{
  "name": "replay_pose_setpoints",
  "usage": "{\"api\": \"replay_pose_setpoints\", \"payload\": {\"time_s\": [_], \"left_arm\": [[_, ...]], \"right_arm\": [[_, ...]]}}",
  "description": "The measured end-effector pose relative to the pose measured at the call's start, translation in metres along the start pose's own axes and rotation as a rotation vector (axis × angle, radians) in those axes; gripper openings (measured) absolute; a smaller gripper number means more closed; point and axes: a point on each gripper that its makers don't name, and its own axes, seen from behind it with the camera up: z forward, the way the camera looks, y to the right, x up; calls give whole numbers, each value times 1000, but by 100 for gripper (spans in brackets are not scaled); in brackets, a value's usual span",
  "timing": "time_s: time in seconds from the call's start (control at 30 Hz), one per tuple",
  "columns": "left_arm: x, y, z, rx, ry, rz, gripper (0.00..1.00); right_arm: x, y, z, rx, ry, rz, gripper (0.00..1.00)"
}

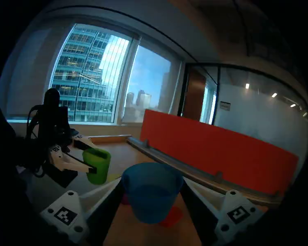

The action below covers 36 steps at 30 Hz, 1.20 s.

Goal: Pour water

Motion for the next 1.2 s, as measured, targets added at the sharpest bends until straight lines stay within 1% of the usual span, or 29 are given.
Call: {"api": "replay_pose_setpoints", "payload": {"time_s": [0.57, 0.87, 1.2], "left_arm": [[-7, 7, -8, -10, -7, -5, 88], [-11, 16, -13, -30, -14, -5, 88], [-13, 22, -17, -45, -18, -5, 88]], "right_arm": [[33, -11, 21, 62, 36, -119, 91], [46, -19, 31, 86, 48, -198, 91], [56, -25, 42, 105, 53, -249, 91]]}}
